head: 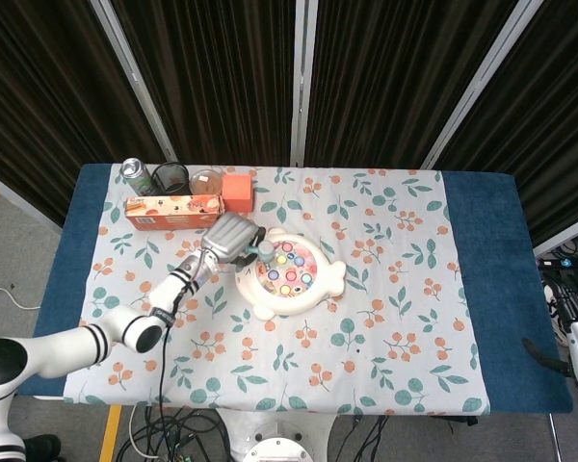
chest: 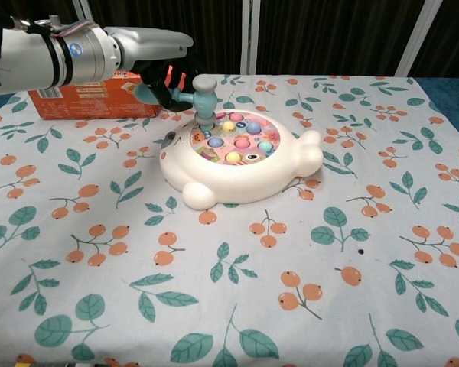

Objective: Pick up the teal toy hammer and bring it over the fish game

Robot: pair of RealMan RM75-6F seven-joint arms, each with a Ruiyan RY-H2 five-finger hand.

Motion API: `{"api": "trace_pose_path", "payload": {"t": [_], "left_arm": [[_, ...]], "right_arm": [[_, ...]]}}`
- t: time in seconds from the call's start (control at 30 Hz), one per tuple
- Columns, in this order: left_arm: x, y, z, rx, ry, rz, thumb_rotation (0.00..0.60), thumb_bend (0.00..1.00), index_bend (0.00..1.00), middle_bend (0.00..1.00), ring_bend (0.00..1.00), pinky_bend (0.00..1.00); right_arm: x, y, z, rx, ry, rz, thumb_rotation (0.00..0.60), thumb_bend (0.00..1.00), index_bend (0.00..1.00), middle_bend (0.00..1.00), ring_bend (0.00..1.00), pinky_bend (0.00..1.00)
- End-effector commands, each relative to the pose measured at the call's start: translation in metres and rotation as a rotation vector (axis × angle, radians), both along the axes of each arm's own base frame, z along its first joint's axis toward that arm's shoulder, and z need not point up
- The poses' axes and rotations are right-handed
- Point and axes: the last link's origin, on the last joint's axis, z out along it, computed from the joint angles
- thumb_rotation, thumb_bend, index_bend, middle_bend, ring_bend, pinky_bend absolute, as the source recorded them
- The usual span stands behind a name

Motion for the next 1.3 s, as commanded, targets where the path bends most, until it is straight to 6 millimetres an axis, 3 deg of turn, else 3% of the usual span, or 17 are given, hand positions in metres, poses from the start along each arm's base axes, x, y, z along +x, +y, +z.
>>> {"api": "trace_pose_path", "payload": {"t": [0.03,0.17,0.37,0.6,0.9,1.3], "left_arm": [[-0.002,0.001,-0.006,-0.010,0.015,0.009,0.600,0.65,0.70,0.65,0.54,0.60],[-0.001,0.001,-0.002,-0.001,-0.004,0.009,0.600,0.65,0.71,0.65,0.54,0.60],[-0.005,-0.005,0.022,0.003,-0.122,0.062,0.600,0.65,0.71,0.65,0.54,0.60],[-0.052,-0.023,0.040,0.010,-0.231,0.180,0.600,0.64,0.70,0.64,0.54,0.59],[-0.117,-0.044,0.024,0.021,-0.219,0.280,0.600,0.64,0.66,0.60,0.49,0.52],[-0.136,-0.049,0.005,0.005,-0.181,0.288,0.600,0.48,0.60,0.54,0.44,0.48]], "right_arm": [[0.000,0.000,-0.001,0.002,-0.001,-0.003,0.600,0.10,0.00,0.14,0.00,0.00],[-0.001,-0.001,0.000,-0.002,0.000,-0.002,0.600,0.10,0.00,0.14,0.00,0.00],[0.000,-0.002,0.001,-0.003,-0.002,0.006,0.600,0.10,0.00,0.14,0.00,0.00],[-0.001,-0.003,0.000,0.007,-0.009,0.009,0.600,0.10,0.00,0.14,0.00,0.00],[0.000,-0.005,-0.003,0.021,-0.012,0.011,0.600,0.10,0.00,0.14,0.00,0.00],[0.000,-0.005,-0.004,0.022,-0.012,0.004,0.600,0.10,0.00,0.14,0.00,0.00]]}}
